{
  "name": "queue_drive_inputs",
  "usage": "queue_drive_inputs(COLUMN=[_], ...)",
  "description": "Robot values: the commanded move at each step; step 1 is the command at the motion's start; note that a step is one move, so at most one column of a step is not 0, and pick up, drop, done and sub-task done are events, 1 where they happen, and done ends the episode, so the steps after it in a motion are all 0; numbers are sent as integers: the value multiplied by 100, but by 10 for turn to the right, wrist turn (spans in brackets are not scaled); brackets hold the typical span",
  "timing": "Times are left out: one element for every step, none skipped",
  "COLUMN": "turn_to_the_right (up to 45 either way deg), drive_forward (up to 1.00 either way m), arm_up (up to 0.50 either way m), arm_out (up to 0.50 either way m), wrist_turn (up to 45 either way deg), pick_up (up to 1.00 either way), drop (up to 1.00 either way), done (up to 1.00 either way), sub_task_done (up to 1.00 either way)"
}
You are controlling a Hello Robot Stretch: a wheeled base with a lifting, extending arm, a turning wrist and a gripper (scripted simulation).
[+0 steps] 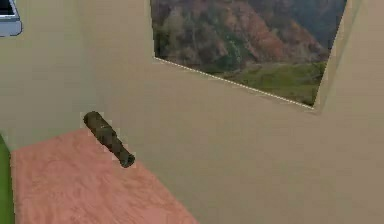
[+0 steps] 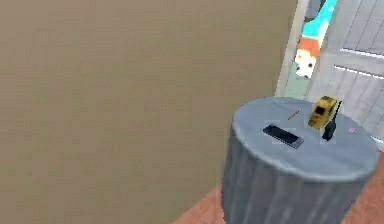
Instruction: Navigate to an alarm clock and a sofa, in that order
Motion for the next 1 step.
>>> queue_drive_inputs(turn_to_the_right=[-450], drive_forward=[0], arm_up=[0], arm_out=[0], wrist_turn=[0], pick_up=[0], drop=[0], done=[0], sub_task_done=[0])
